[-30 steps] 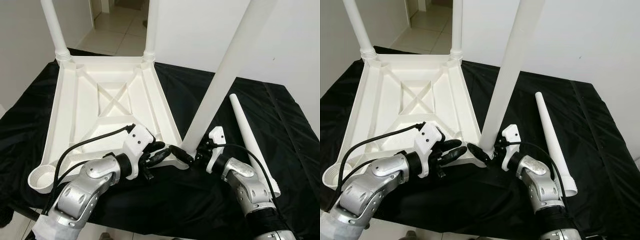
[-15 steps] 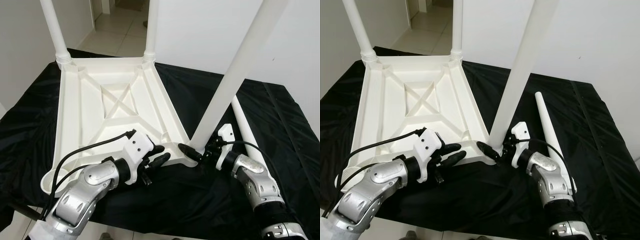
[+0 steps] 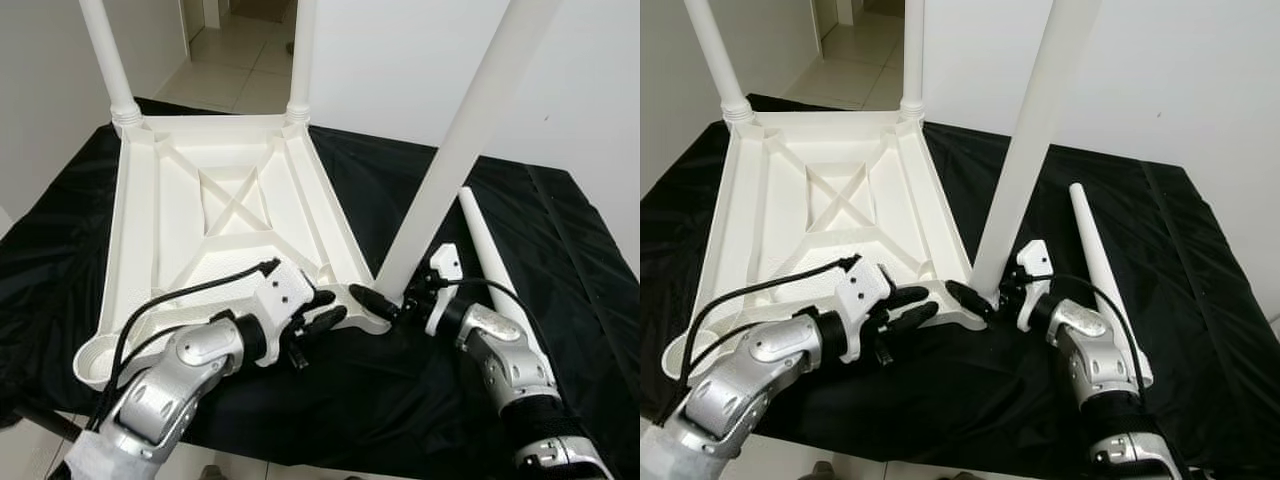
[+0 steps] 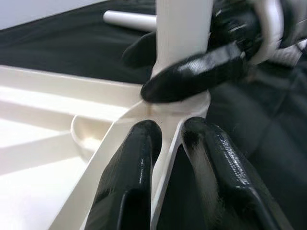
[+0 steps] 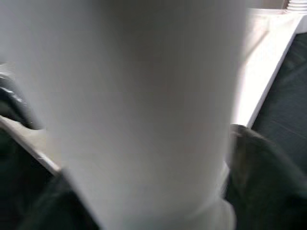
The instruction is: Building children table
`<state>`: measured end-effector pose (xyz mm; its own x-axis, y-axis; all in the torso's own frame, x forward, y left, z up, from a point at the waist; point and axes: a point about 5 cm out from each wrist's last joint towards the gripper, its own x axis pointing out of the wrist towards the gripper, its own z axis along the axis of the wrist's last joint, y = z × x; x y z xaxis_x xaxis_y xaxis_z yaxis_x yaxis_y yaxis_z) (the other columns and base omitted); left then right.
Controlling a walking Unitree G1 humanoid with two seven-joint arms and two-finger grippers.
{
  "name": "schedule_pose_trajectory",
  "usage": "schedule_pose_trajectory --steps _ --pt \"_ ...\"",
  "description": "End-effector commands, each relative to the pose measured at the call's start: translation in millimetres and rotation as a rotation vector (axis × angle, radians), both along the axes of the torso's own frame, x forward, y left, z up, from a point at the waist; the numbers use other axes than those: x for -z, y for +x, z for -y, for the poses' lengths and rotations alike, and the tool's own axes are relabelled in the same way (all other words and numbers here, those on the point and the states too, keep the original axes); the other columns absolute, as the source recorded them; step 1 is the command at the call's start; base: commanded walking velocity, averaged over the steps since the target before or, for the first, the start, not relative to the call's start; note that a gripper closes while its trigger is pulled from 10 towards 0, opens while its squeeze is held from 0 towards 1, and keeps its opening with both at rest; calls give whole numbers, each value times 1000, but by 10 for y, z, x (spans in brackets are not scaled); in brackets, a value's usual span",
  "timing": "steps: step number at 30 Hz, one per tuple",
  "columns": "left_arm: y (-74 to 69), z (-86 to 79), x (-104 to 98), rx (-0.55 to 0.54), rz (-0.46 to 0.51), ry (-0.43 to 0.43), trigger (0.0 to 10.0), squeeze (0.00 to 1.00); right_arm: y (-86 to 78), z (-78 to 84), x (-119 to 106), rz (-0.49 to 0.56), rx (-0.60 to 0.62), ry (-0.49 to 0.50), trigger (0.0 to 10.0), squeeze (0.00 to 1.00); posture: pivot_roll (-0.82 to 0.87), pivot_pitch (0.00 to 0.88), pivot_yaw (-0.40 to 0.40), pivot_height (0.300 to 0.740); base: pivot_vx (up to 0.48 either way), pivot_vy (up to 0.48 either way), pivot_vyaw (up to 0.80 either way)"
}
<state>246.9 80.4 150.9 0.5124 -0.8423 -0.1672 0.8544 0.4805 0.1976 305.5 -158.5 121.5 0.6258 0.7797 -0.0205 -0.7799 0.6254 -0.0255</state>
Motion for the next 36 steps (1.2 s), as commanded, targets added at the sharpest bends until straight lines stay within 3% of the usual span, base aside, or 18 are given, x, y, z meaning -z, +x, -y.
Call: schedule_pose_trajectory --steps 1,9,17,23,26,29,32,34,36 --pt "-39 42 30 89 -12 24 10000 0 86 21 -142 60 31 -9 0 0 175 11 -87 740 0 0 0" --pt "-25 16 6 89 -7 24 10000 0 58 96 -112 43 57 -5 0 0 175 17 -87 740 0 0 0" --pt "-3 14 -24 77 -2 8 10000 0 41 159 -78 48 209 -20 0 0 166 25 -91 740 0 0 0" --pt "6 62 -35 73 0 -13 10000 0 20 162 89 -7 533 -25 0 0 155 35 -84 740 0 0 0" --pt "5 68 -36 79 -1 -14 10000 0 19 162 108 -24 593 -17 0 0 154 35 -83 740 0 0 0" --pt "23 77 -53 85 1 -18 10000 0 12 180 158 -71 810 -19 0 0 150 36 -77 740 0 0 0" --pt "31 77 -60 86 2 -18 10000 0 -4 167 167 -80 869 -13 0 0 149 35 -77 740 0 0 0" --pt "44 82 -67 87 5 -20 10000 0 -49 75 228 -115 1006 -37 0 0 146 34 -74 740 0 0 0" --pt "43 87 -67 88 5 -22 10000 0 -60 30 241 -123 1023 -39 0 0 146 32 -73 740 0 0 0"
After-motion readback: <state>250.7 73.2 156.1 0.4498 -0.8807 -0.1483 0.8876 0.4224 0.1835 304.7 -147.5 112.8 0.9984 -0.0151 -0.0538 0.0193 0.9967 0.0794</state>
